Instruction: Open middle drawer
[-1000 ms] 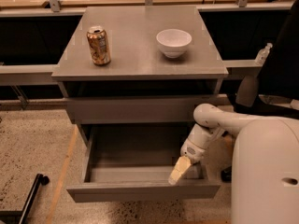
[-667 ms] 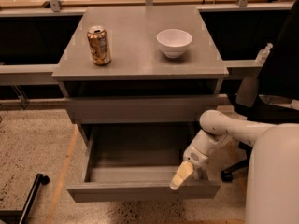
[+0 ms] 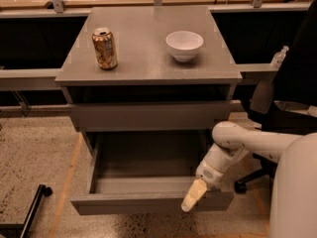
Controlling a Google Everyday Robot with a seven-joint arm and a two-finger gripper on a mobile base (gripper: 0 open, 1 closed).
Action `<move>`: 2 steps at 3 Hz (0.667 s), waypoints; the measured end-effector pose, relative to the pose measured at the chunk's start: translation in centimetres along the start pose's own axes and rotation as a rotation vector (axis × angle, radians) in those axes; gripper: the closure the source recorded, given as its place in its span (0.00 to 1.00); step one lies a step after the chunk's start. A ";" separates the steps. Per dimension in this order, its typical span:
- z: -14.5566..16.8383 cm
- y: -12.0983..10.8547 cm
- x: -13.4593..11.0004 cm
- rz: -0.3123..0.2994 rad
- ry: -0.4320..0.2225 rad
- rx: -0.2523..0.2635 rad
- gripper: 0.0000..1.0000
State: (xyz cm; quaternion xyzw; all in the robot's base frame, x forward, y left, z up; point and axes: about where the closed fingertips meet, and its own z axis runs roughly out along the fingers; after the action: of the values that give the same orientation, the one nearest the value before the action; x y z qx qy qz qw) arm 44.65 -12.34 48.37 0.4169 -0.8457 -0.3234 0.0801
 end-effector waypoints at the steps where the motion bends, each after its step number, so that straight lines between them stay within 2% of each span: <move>1: 1.4 1.0 2.9 0.028 -0.018 -0.021 0.00; 2: 2.0 1.3 4.0 0.040 -0.022 -0.038 0.25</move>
Offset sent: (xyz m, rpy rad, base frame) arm -0.0678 -0.0259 -0.0337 0.0459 0.0783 -0.0639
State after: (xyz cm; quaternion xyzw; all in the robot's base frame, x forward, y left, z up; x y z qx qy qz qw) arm 40.38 -13.82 47.07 0.3947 -0.8483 -0.3425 0.0851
